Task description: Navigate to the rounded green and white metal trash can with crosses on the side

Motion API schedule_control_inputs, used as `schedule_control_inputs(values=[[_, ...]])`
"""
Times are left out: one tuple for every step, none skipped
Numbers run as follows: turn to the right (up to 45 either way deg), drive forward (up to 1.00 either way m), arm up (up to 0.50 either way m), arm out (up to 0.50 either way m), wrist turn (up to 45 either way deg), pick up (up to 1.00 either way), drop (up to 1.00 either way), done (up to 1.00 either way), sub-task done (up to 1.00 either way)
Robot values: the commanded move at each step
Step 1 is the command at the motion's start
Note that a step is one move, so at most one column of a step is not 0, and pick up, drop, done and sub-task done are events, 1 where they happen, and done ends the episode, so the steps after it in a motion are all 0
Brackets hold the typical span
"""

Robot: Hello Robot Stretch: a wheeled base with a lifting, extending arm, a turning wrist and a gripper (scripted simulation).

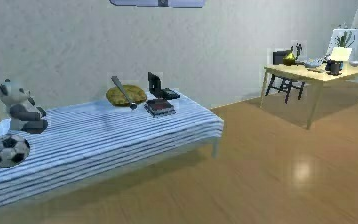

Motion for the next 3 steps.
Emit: schedule_control_inputs(values=[[-27.0, 0.0, 0.0, 0.0, 0.0, 0.0, 0.0, 0.0, 0.0], [0.0, 0.2, 0.0, 0.0, 0.0, 0.0, 0.0, 0.0, 0.0], [45.0, 0.0, 0.0, 0.0, 0.0, 0.0, 0.0, 0.0, 0.0]])
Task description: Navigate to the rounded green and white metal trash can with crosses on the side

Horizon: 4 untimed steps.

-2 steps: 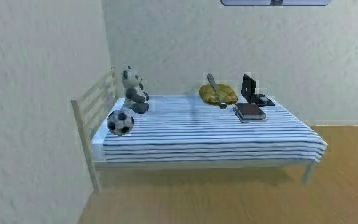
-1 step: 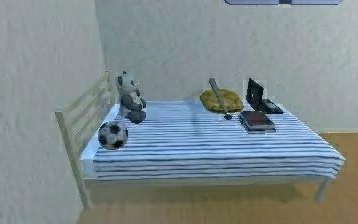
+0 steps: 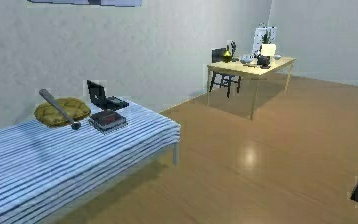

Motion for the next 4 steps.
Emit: schedule_control_inputs(values=[[30.0, 0.0, 0.0, 0.0, 0.0, 0.0, 0.0, 0.0, 0.0], [0.0, 1.0, 0.0, 0.0, 0.0, 0.0, 0.0, 0.0, 0.0], [0.0, 0.8, 0.0, 0.0, 0.0, 0.0, 0.0, 0.0, 0.0], [12.0, 0.0, 0.0, 0.0, 0.0, 0.0, 0.0, 0.0, 0.0]])
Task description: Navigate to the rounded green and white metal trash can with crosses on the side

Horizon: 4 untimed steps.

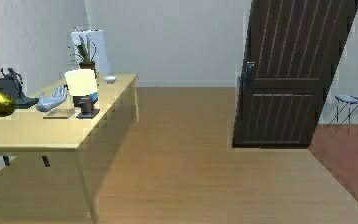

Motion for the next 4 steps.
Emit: schedule_control_inputs(values=[[0.0, 1.0, 0.0, 0.0, 0.0, 0.0, 0.0, 0.0, 0.0], [0.0, 1.0, 0.0, 0.0, 0.0, 0.0, 0.0, 0.0, 0.0], [3.0, 0.0, 0.0, 0.0, 0.0, 0.0, 0.0, 0.0, 0.0], [0.0, 0.55, 0.0, 0.0, 0.0, 0.0, 0.0, 0.0, 0.0]])
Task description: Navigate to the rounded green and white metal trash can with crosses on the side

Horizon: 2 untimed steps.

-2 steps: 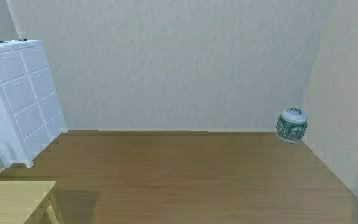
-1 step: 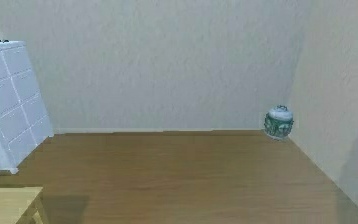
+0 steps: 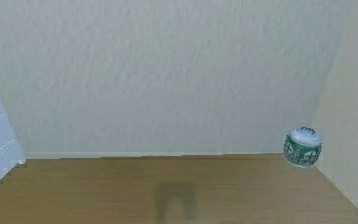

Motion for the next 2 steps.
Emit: schedule_control_inputs(values=[[45.0, 0.0, 0.0, 0.0, 0.0, 0.0, 0.0, 0.0, 0.0], [0.0, 1.0, 0.0, 0.0, 0.0, 0.0, 0.0, 0.0, 0.0]])
